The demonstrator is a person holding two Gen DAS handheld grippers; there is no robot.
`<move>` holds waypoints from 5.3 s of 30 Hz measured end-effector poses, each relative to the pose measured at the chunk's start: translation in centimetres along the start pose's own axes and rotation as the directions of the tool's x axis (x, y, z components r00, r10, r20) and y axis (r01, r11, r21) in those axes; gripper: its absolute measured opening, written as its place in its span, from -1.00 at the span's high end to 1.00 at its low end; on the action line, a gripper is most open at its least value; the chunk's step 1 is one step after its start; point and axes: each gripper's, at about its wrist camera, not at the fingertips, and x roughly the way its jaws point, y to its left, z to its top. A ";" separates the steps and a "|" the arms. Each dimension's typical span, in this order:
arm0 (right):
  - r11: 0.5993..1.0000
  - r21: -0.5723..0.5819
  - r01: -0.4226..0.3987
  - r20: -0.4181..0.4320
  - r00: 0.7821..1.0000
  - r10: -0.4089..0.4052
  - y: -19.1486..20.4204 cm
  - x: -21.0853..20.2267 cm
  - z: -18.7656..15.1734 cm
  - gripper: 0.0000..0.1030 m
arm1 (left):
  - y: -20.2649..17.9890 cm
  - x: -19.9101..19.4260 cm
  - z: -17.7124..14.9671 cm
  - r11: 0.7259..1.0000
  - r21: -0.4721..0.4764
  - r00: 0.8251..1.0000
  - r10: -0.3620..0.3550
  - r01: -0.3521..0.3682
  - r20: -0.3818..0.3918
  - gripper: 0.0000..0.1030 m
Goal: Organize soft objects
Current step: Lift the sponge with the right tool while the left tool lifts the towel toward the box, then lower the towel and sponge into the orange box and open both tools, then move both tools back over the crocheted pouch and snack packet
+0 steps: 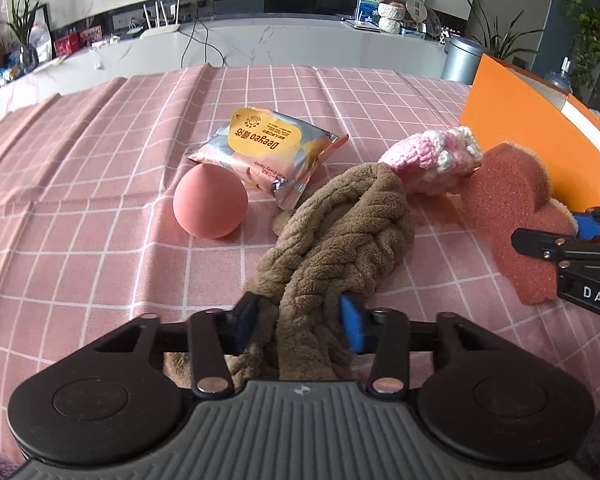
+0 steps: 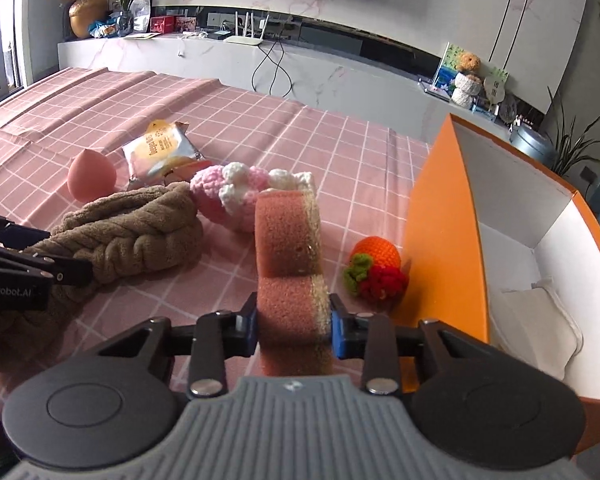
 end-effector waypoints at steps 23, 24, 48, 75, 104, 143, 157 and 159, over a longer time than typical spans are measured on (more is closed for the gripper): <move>0.995 0.069 -0.068 0.134 0.989 0.058 -0.2 -7.8 -0.6 0.39 | -2.1 -9.5 0.4 0.999 0.041 0.962 -0.026 0.015 0.273 0.90; 0.995 0.073 -0.070 0.135 0.989 0.060 -0.2 -7.9 -0.7 0.39 | -2.1 -9.7 0.5 0.999 0.047 0.959 -0.019 0.006 0.281 0.90; 0.994 0.083 -0.075 0.245 0.968 0.053 -6.5 -14.5 2.4 0.39 | -4.1 -15.8 8.4 0.987 0.104 0.869 -0.158 0.123 0.470 0.91; 0.922 0.386 0.029 0.031 0.999 -0.045 -25.3 -5.0 6.3 0.39 | -22.9 -2.1 22.3 0.878 0.326 0.823 -0.454 0.350 0.341 0.91; 0.900 0.426 0.095 -0.069 0.995 -0.072 -25.7 2.0 6.5 0.38 | -22.2 6.6 18.2 0.887 0.397 0.964 -0.266 0.237 0.021 0.32; 0.958 0.279 0.065 -0.207 0.978 -0.006 -18.6 4.7 8.6 -0.23 | -13.7 -0.2 15.9 0.962 0.205 0.968 -0.211 0.181 0.138 0.02; 0.979 0.178 0.095 0.031 0.994 -0.102 -12.5 -6.0 8.8 -0.42 | -9.3 -5.1 12.3 0.963 0.185 0.949 -0.235 0.197 0.211 -0.09; 0.984 0.156 0.086 0.082 0.992 -0.100 -10.8 -7.2 8.3 -0.42 | -8.7 -5.7 11.6 0.964 0.182 0.945 -0.235 0.195 0.230 -0.09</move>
